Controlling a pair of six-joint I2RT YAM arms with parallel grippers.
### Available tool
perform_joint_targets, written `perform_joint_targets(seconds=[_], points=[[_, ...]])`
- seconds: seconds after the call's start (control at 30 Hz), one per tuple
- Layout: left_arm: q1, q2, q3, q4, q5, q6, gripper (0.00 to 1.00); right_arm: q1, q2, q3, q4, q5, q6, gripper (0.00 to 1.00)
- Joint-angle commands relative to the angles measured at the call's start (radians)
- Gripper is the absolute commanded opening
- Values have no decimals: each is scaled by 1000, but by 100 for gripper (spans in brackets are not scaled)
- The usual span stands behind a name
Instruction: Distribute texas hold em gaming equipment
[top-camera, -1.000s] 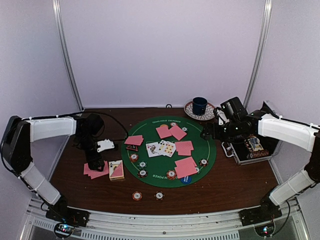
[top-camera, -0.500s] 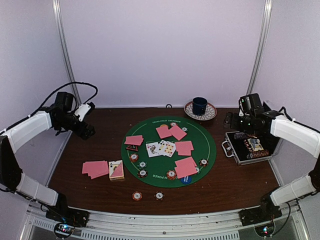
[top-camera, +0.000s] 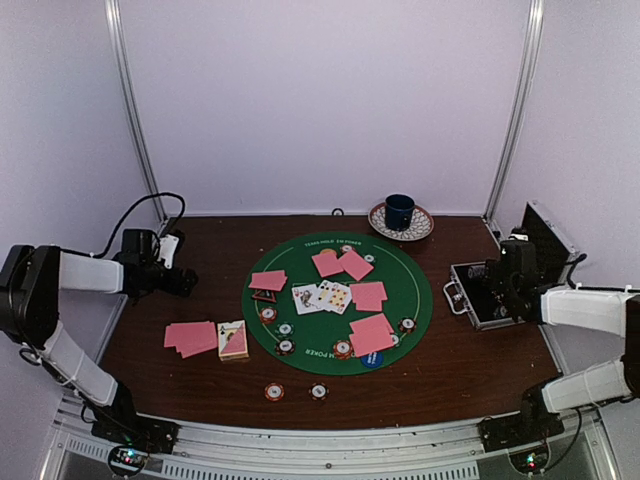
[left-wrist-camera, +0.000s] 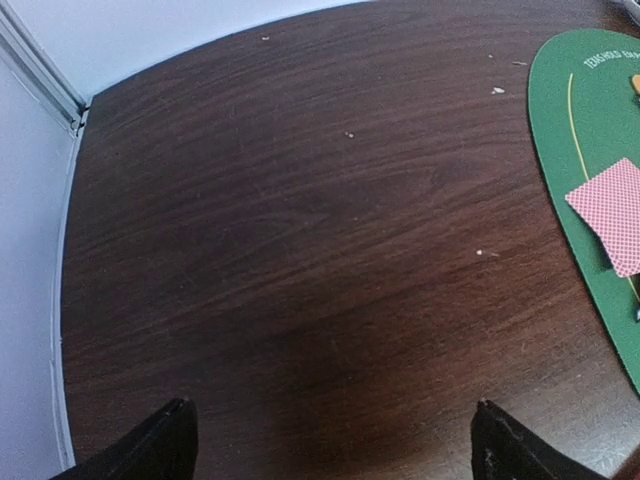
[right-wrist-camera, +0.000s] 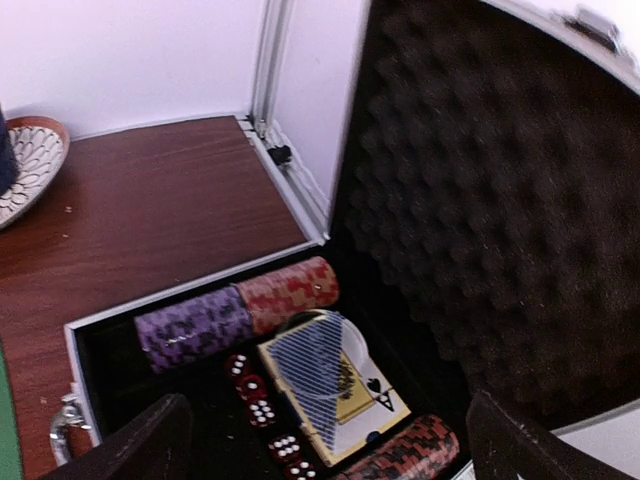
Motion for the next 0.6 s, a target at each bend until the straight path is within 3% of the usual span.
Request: perform_joint_targets(seconds=[0.0,0.33,0.43,0.47,0.5,0.57], points=[[10,35,-51,240,19,-47,97,-58,-3,-161,394,69,-109,99],[12,22,-219,506,-71,-89,98,-81,182,-221,788,-96,-147,99],[12,17,-319,690,-98,-101,98,-81,279,-239,944,-152,-207,100],[13,47,-371,844,-113,-102,98,-81,278,-239,910,-207,-212,99],[13,40,-397,853,-117,-101,98,-81,294,-245,923,-251,-225,99],[12,42,-371,803,-120,-102,97,-79,390,-272,1111,-285,-270,100]])
